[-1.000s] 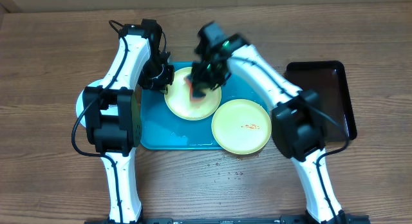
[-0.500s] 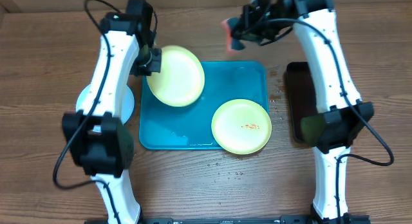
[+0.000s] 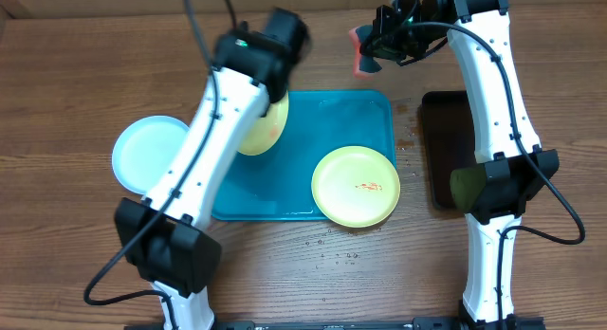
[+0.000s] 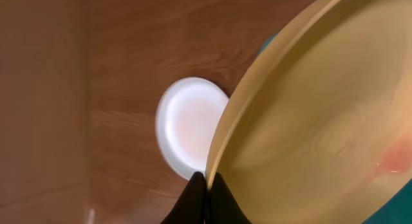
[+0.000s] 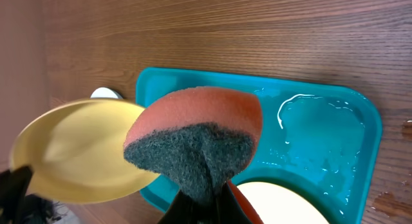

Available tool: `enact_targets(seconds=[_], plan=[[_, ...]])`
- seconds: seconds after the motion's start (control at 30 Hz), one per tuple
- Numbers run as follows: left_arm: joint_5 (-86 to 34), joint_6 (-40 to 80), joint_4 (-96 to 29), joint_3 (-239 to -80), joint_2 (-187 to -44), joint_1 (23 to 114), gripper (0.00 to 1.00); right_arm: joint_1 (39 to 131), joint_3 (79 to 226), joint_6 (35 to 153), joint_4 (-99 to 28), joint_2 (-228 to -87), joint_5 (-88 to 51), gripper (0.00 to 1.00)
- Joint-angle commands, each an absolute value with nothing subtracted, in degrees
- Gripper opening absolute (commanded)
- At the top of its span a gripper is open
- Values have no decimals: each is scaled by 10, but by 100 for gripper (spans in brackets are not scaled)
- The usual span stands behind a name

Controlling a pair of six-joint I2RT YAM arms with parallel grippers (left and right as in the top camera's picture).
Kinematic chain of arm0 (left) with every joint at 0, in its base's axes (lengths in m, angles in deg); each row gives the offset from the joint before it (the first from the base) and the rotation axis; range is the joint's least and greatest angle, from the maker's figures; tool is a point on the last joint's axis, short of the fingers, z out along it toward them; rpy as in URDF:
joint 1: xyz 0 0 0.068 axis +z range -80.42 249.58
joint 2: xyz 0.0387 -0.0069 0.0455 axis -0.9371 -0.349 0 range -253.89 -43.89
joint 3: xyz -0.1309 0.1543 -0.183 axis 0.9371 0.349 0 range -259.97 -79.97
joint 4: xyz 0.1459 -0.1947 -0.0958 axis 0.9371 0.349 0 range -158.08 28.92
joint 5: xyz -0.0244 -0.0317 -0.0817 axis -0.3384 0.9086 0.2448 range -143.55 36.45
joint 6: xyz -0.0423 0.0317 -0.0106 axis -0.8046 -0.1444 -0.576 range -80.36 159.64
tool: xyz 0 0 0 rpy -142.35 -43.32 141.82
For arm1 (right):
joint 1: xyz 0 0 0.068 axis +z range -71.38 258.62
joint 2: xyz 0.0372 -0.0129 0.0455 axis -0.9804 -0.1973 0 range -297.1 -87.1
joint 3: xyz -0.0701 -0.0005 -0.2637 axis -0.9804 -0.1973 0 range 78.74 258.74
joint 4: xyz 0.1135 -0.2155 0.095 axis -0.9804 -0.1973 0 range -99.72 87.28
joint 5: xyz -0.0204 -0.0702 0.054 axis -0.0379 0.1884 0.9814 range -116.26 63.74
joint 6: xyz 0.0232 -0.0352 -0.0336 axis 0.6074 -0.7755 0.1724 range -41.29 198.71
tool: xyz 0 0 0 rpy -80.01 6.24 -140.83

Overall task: Clean dirty plates on tray and stack at the side
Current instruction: 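Lift yellow plate with left gripper and carry it left onto white plate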

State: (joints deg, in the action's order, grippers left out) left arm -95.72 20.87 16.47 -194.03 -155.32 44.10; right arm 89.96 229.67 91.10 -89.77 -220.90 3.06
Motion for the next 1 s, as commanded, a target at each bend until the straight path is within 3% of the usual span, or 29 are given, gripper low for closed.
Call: enact_targets(seconds=[0.0, 0.47, 0.8, 0.97], plan=[[-1113, 103, 187, -1952, -1541, 412, 5, 901, 2307, 907, -898, -2193, 21, 4], [-1320, 47, 213, -1952, -1541, 308, 4, 901, 2307, 906, -910, -2193, 3, 4], [-1325, 46, 215, -1952, -1541, 298, 4, 901, 2307, 906, -916, -2193, 3, 4], [-1246, 34, 215, -1952, -1541, 308, 4, 901, 2307, 906, -916, -2193, 3, 4]])
